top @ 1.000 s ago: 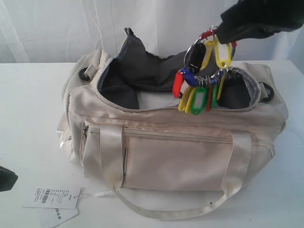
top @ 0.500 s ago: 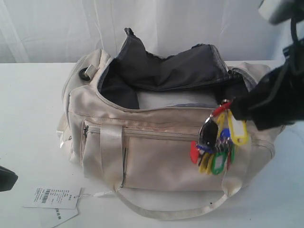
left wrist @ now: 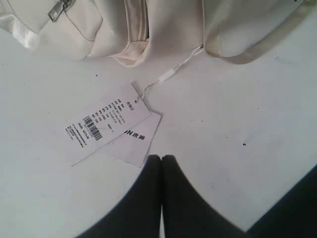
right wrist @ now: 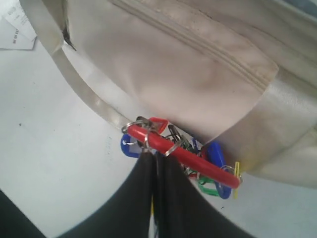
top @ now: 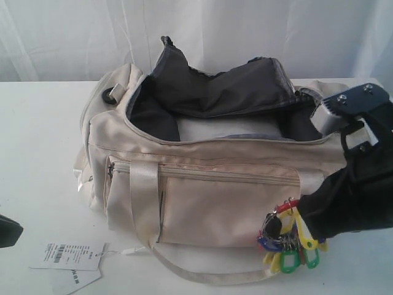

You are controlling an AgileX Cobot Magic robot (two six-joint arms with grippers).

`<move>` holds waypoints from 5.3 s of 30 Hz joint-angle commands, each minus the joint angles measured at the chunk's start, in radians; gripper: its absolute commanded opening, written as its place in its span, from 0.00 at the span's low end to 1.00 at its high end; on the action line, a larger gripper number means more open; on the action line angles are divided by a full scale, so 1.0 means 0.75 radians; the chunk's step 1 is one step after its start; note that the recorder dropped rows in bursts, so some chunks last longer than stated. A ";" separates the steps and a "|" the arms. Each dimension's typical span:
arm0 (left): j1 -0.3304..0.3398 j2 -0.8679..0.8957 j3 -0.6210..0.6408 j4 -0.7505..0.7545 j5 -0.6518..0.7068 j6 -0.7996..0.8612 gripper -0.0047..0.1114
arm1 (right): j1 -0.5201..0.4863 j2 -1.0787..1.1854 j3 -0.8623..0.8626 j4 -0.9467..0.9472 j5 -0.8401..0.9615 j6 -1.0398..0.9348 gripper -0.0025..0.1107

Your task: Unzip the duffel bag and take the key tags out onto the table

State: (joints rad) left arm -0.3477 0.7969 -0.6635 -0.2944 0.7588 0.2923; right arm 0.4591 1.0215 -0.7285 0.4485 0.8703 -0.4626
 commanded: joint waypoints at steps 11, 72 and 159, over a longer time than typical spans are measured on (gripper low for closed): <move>-0.003 -0.014 0.006 -0.026 0.014 -0.006 0.04 | -0.002 0.386 0.012 0.222 -0.066 -0.120 0.02; -0.003 -0.014 0.006 -0.169 -0.014 -0.011 0.04 | -0.002 -0.189 -0.159 -0.355 -0.409 0.305 0.02; 0.461 -1.062 0.788 -0.756 -0.929 0.068 0.04 | -0.002 -0.196 -0.145 -0.430 -0.391 0.431 0.02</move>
State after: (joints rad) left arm -0.0025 0.0041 -0.0757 -0.9338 0.0840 0.3475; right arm 0.4591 0.8796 -0.8427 0.1261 0.5902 -0.1572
